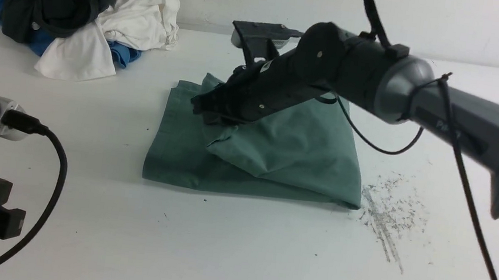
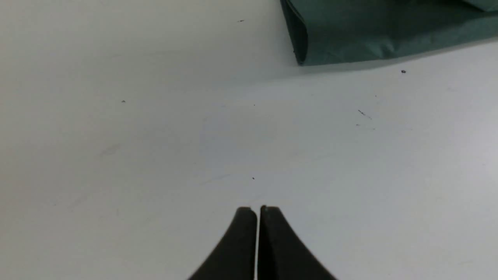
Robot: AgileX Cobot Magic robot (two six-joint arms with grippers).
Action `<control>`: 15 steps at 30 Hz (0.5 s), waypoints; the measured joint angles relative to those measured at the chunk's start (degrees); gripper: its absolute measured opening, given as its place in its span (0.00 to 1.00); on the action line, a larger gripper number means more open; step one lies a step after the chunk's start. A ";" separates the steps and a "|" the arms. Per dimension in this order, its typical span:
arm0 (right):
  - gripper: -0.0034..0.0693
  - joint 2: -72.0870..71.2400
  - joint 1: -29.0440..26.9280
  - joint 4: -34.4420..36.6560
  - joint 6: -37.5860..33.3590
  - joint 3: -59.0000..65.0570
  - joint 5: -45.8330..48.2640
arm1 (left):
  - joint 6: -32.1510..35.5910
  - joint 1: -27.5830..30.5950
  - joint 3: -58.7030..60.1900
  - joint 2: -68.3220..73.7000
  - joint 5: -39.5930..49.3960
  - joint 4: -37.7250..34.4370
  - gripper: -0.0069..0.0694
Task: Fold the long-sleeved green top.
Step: Use the right arm to drag the right edge of the fabric to the left and folds it over the left edge
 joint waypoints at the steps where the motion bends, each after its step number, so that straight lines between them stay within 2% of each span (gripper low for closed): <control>1: 0.19 0.57 0.33 0.92 -1.08 0.00 -1.14 | 0.00 0.00 0.00 0.00 0.00 -0.35 0.08; 4: 0.36 1.70 0.83 4.41 -4.09 0.00 -3.36 | 0.00 0.00 0.00 0.00 -0.13 -1.16 0.08; 6: 0.53 1.82 0.82 6.98 -5.64 0.00 -4.73 | 0.04 0.00 0.00 0.00 -0.19 -1.33 0.08; 10: 0.78 -0.46 0.82 7.85 -8.55 0.00 -5.81 | 0.04 0.00 0.00 0.00 -0.23 -1.40 0.08; 13: 0.85 -3.65 0.70 6.05 -9.72 0.00 -4.12 | 0.20 0.00 0.00 1.01 -0.27 -2.27 0.08; 15: 0.85 -7.19 0.42 2.53 -9.93 0.00 -1.65 | 1.53 0.00 -1.36 3.25 0.75 -4.24 0.08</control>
